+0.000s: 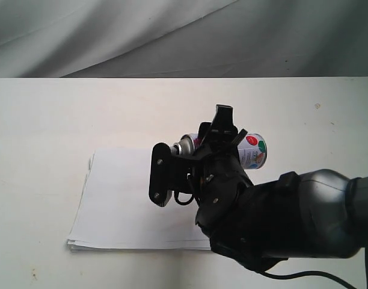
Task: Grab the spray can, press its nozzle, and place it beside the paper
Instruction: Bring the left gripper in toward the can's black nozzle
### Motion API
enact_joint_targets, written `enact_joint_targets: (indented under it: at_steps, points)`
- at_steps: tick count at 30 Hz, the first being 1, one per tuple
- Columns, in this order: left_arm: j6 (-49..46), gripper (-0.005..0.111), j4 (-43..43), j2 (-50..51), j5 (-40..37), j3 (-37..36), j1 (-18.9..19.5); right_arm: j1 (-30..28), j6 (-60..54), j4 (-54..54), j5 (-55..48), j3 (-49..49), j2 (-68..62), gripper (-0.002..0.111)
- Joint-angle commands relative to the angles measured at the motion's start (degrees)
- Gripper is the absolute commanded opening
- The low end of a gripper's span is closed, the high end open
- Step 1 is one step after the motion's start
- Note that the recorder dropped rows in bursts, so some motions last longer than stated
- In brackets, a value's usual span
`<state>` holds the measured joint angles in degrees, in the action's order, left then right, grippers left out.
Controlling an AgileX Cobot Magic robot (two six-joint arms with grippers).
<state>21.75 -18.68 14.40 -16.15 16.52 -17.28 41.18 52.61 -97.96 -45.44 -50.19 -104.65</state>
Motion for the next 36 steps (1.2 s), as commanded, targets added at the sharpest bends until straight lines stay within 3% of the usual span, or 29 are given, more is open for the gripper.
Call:
enact_joint_targets:
  at_steps: [1,6,10,12,14,16,18,24,36]
  points:
    - [0.4,0.0,9.3,13.8,-2.2,12.4,-0.3,0.1,0.3,-2.0,-2.1,-0.6,0.5,0.0]
    - [-7.7,0.0,12.1,28.0,-8.0,25.5,-0.3,0.1,0.3,-2.0,-2.1,-0.6,0.5,0.0]
    - [-22.3,0.0,9.2,44.2,-21.0,40.9,2.0,0.1,0.3,-2.0,-2.1,-0.6,0.5,0.0]
    - [-36.0,0.0,-2.8,52.7,-27.8,46.2,7.8,0.1,0.3,-2.0,-2.1,-0.6,0.5,0.0]
    - [-58.4,0.0,-25.8,61.4,-37.8,48.8,18.4,0.1,0.3,-2.0,-2.1,-0.6,0.5,0.0]
    - [-73.4,0.0,-41.2,66.6,-47.1,48.8,25.7,0.1,0.4,-2.0,-2.1,-0.6,0.5,0.0]
    - [-82.4,0.0,-46.4,70.4,-53.4,48.3,28.8,0.1,0.5,-2.0,-2.1,-0.6,0.5,0.0]
    - [-108.1,0.0,-60.3,74.0,-53.7,37.2,29.3,0.1,0.6,-2.0,-2.1,-0.6,0.5,0.0]
    - [-131.9,0.0,-73.6,77.6,-53.8,21.3,29.3,0.1,0.6,-2.0,-2.1,-0.6,0.5,0.0]
